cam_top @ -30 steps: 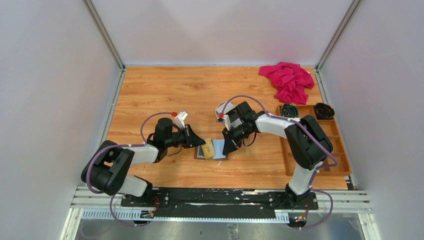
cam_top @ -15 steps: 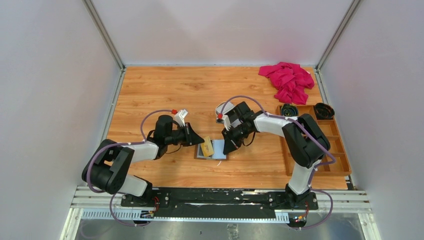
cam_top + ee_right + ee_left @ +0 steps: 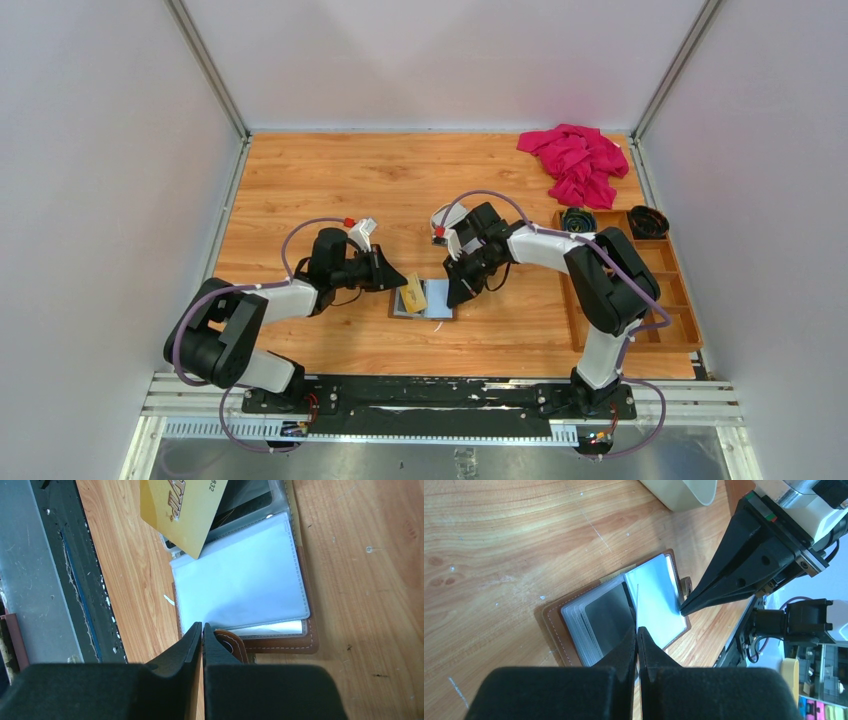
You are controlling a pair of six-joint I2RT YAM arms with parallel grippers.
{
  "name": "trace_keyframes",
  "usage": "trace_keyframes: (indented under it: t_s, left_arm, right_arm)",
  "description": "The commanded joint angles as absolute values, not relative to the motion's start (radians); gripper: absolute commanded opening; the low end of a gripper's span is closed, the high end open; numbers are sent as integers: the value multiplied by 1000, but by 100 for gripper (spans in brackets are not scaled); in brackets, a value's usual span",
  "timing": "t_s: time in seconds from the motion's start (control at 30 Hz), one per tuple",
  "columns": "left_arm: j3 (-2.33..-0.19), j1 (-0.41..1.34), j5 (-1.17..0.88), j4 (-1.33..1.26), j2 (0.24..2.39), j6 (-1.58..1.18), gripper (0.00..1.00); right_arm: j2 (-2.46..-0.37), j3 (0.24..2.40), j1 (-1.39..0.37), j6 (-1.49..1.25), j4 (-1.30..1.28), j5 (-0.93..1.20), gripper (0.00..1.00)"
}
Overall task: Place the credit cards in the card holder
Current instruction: Insert the credit card into the card holder.
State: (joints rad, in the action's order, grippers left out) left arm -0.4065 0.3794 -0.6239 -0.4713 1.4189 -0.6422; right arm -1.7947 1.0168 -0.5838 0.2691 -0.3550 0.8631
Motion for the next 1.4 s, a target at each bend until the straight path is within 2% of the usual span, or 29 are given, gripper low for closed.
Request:
trace_keyframes:
  t_s: [0.0, 0.83, 1.37]
  left_arm:
    - [-428, 371, -608, -441, 1426, -609, 0]
    - [-454, 386, -534, -341, 1404, -552, 0]
    - [-499, 468, -493, -298, 1451, -529, 0]
  right_arm:
    - [-1814, 1040, -597, 270, -383, 852, 6]
    - [-1819, 1043, -601, 267, -383, 850, 6]
    - [-1818, 1046, -603, 267, -387, 853, 6]
